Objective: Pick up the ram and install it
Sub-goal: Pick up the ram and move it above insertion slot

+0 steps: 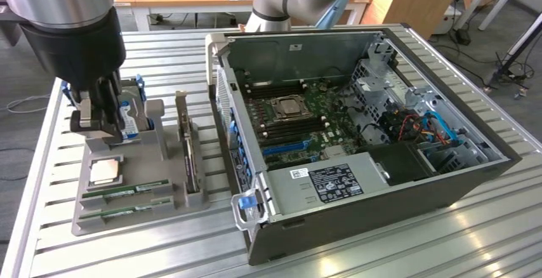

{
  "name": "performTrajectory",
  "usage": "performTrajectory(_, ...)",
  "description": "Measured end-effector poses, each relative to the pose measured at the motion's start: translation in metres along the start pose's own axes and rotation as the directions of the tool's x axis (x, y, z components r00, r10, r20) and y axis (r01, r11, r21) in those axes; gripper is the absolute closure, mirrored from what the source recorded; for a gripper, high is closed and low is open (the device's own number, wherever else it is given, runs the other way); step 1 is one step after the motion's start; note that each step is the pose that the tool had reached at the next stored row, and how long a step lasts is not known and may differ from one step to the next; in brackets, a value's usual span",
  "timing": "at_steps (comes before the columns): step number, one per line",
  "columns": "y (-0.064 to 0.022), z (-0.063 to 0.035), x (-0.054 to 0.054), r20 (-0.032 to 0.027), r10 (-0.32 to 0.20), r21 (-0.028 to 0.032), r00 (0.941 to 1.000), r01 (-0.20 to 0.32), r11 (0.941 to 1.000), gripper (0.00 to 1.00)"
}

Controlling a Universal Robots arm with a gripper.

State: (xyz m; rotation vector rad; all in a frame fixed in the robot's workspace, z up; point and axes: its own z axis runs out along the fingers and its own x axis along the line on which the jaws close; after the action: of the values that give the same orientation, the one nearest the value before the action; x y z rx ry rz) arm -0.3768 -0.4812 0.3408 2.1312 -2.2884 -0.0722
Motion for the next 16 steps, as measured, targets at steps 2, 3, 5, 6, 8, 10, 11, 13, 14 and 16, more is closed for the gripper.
performTrajectory(2, -0.0001, 0.0027, 0.0, 0.0, 0.0, 0.0, 1.0, 0.0, 1.0, 0.7)
performTrajectory(3, -0.0002, 0.0039, 0.0, 0.0, 0.0, 0.0, 1.0, 0.0, 1.0, 0.7)
performTrajectory(5, -0.0003, 0.0063, 0.0, 0.0, 0.0, 0.0001, 1.0, 0.0, 1.0, 0.7)
performTrajectory(6, -0.0003, 0.0074, 0.0, 0.0, 0.0, 0.0, 1.0, 0.0, 1.0, 0.7)
performTrajectory(8, -0.0004, 0.0097, 0.0, 0.0001, 0.0, 0.0, 1.0, 0.0, 1.0, 0.7)
performTrajectory(10, -0.0005, 0.0117, 0.0, 0.0001, 0.0, 0.0, 1.0, 0.0, 1.0, 0.7)
performTrajectory(11, -0.0006, 0.0127, 0.0, 0.0, 0.0, 0.0, 1.0, 0.0, 1.0, 0.7)
performTrajectory(13, -0.0006, 0.0147, 0.0, 0.0, 0.0, 0.0, 1.0, 0.0, 1.0, 0.7)
performTrajectory(14, -0.0007, 0.0156, 0.0, 0.0, 0.0, 0.0, 1.0, 0.0, 1.0, 0.7)
performTrajectory(16, -0.0008, 0.0174, 0.0, 0.0, 0.0, 0.0, 1.0, 0.0, 1.0, 0.7)
